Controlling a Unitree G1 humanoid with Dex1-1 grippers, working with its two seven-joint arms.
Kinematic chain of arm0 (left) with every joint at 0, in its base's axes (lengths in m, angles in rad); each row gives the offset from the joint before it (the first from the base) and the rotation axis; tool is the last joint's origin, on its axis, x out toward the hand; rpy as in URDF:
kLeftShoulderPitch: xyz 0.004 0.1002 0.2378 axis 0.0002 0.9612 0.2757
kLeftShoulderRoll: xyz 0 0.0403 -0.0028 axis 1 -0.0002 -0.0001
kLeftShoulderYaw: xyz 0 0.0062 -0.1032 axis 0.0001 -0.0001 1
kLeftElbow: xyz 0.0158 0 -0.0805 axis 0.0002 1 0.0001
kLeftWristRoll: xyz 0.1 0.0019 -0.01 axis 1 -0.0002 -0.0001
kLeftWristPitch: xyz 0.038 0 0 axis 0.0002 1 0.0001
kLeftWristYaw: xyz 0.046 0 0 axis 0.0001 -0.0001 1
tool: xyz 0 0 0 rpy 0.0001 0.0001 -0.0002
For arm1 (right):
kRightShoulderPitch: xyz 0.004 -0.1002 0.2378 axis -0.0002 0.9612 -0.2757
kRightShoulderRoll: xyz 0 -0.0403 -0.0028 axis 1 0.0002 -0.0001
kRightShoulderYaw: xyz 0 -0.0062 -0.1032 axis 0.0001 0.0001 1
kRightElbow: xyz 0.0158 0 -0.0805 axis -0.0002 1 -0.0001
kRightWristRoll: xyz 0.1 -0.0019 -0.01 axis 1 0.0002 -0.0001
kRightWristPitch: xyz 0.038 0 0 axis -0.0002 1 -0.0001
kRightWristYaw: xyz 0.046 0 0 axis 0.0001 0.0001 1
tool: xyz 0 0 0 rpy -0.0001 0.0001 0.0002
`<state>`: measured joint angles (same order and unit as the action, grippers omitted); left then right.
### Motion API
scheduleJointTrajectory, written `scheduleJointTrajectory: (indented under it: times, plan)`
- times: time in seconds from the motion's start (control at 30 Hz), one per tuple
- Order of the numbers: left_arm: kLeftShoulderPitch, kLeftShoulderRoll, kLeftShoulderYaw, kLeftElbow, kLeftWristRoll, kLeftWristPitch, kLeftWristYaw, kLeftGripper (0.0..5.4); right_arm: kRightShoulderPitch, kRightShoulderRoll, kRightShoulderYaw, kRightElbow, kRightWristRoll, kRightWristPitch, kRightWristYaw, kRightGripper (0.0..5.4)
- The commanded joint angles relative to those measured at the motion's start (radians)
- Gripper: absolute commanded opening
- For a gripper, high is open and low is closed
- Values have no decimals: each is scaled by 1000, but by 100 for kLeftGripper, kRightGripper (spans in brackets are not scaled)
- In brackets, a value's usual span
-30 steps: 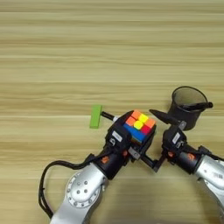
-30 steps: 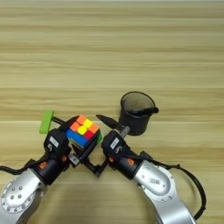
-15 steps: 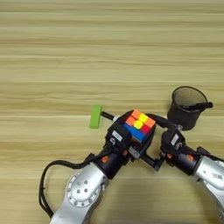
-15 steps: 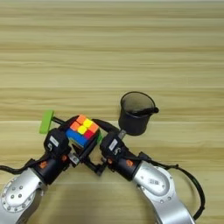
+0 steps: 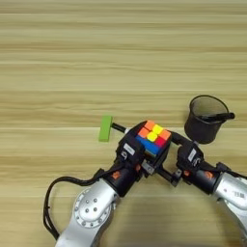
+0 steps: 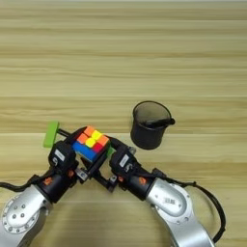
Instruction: Move the objects on the table
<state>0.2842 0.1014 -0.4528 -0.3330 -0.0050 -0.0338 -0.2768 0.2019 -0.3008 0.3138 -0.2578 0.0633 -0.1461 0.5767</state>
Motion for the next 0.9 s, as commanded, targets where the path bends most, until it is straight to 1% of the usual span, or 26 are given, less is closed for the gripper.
scheduleJointTrajectory:
  times: [0.03, 0.1, 0.13, 0.4, 0.43, 0.63, 0.8, 0.9]
  plan:
    - [5, 12, 1, 20, 14, 19, 2, 329, -18, 8, -16, -3, 26, -13, -5, 333]
    - [5, 12, 2, 20, 17, 18, 5, 329, -19, 9, -17, -2, 26, -12, -5, 333]
    - [5, 12, 3, 20, 19, 18, 7, 358, -19, 10, -17, -2, 26, -12, -6, 333]
    - [1, 7, 15, 13, 12, 5, 16, 422, -24, 16, -23, 7, 24, -9, -10, 332]
    - [1, 7, 16, 13, 11, 4, 15, 441, -26, 17, -23, 9, 23, -9, -11, 332]
    - [1, 5, 18, 7, 5, 0, 10, 487, -29, 22, -25, 17, 21, -9, -11, 332]
    - [2, -2, 31, -9, -20, -16, 9, 538, -33, 25, -27, 29, 16, -10, -12, 332]
    - [3, -11, 40, -25, -48, -19, 4, 540, -36, 26, -28, 34, 14, -10, -13, 332]
